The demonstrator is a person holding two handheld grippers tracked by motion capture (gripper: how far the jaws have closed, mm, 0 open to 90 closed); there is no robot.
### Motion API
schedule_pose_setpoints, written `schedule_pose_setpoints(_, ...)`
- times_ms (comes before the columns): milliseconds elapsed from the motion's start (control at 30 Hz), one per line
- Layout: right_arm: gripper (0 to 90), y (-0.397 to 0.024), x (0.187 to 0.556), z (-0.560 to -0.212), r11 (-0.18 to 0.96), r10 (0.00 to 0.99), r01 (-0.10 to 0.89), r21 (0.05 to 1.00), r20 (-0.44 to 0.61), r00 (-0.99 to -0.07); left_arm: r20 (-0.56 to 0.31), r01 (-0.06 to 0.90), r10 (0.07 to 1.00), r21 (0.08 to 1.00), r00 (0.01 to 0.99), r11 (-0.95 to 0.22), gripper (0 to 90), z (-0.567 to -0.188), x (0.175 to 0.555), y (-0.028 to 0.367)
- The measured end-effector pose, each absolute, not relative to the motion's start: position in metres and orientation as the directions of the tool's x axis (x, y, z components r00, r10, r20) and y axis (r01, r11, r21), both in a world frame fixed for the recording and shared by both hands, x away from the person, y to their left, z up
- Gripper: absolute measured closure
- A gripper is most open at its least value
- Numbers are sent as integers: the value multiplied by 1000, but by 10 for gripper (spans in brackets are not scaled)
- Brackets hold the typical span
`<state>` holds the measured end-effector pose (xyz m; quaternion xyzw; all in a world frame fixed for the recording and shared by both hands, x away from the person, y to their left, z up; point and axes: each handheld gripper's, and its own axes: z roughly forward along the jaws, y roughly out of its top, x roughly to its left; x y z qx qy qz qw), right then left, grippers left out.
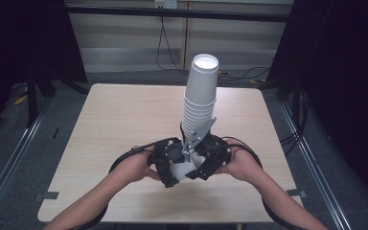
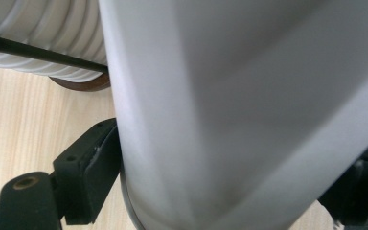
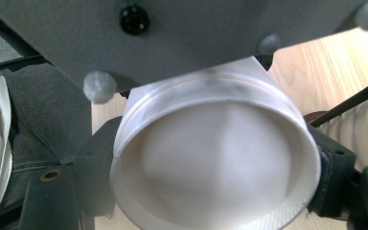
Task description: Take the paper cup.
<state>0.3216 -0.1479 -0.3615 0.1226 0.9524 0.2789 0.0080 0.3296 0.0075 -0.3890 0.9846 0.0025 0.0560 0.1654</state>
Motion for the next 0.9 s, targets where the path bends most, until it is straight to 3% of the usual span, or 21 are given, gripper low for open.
schedule_pose_setpoints(500,245,-158,323,-358,766,259,266,585,97,-961,72,-2,33,438,997,-899,88,-385,334,20)
schedule_pose_setpoints(700,244,-162,323,-357,744,261,279,608,120,-958,68,-3,32,466,997,-885,0,-384,337,25)
schedule_pose_setpoints(900,244,-167,323,-357,709,263,299,638,154,-952,60,-11,23,509,998,-861,0,-381,336,30)
